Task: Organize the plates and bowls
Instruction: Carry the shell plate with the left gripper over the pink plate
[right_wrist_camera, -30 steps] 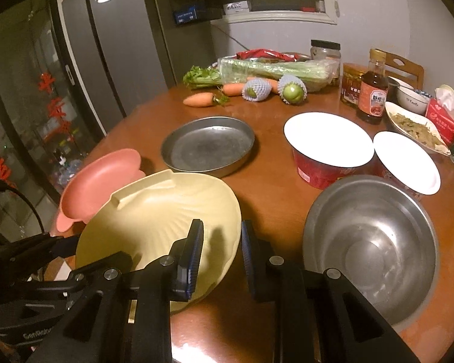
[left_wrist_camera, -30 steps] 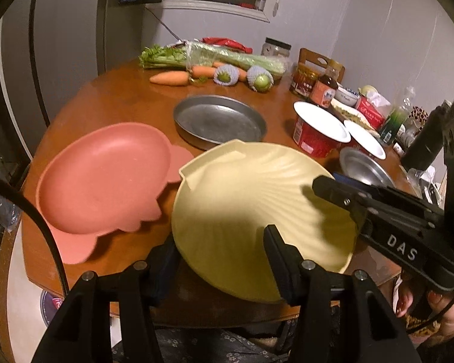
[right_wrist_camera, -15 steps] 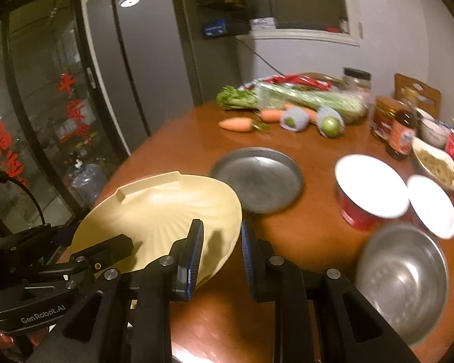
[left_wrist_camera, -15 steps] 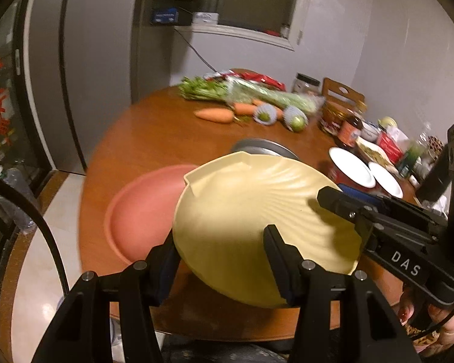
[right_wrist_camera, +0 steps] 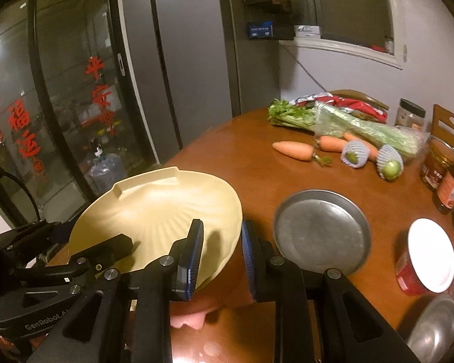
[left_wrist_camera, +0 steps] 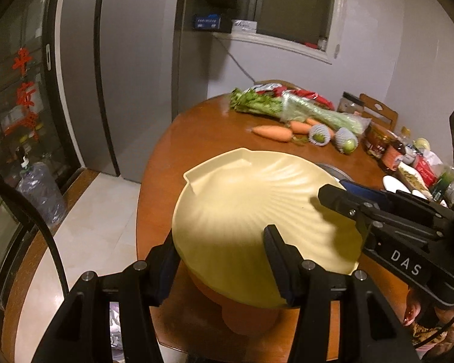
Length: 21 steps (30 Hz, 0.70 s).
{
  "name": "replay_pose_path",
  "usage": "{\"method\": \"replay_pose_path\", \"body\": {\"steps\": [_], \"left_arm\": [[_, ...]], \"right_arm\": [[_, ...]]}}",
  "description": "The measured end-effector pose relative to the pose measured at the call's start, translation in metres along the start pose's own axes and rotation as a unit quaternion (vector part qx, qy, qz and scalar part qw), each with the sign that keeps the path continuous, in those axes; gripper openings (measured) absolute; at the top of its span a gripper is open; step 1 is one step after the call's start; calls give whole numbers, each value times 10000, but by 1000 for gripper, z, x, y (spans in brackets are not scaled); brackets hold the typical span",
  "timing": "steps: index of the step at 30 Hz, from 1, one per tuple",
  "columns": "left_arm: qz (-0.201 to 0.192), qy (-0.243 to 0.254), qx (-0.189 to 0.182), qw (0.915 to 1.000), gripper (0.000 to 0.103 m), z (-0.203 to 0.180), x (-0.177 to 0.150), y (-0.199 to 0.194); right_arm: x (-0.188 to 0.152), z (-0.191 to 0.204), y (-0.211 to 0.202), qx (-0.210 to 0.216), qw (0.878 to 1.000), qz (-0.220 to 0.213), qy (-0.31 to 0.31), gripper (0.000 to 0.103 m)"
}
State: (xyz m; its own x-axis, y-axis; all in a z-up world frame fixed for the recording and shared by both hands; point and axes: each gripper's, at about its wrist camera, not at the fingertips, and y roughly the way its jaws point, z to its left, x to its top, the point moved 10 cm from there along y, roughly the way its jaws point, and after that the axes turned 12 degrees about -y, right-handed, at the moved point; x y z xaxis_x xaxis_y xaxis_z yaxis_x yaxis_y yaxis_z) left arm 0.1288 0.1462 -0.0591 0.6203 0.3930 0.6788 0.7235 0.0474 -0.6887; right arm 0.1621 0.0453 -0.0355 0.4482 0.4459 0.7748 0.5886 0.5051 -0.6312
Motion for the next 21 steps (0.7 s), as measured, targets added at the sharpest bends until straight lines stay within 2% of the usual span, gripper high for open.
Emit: {"method": "replay_pose_path", "body": {"steps": [11,21], "left_arm": [[272,113,147,9995,54,4,-24,28],[77,375,406,9984,54,2,-25,30]], "right_arm": [[-28,-5,39,58,9991,414,103,26],[-38,-4,48,-61,9987,498,22,26]]}}
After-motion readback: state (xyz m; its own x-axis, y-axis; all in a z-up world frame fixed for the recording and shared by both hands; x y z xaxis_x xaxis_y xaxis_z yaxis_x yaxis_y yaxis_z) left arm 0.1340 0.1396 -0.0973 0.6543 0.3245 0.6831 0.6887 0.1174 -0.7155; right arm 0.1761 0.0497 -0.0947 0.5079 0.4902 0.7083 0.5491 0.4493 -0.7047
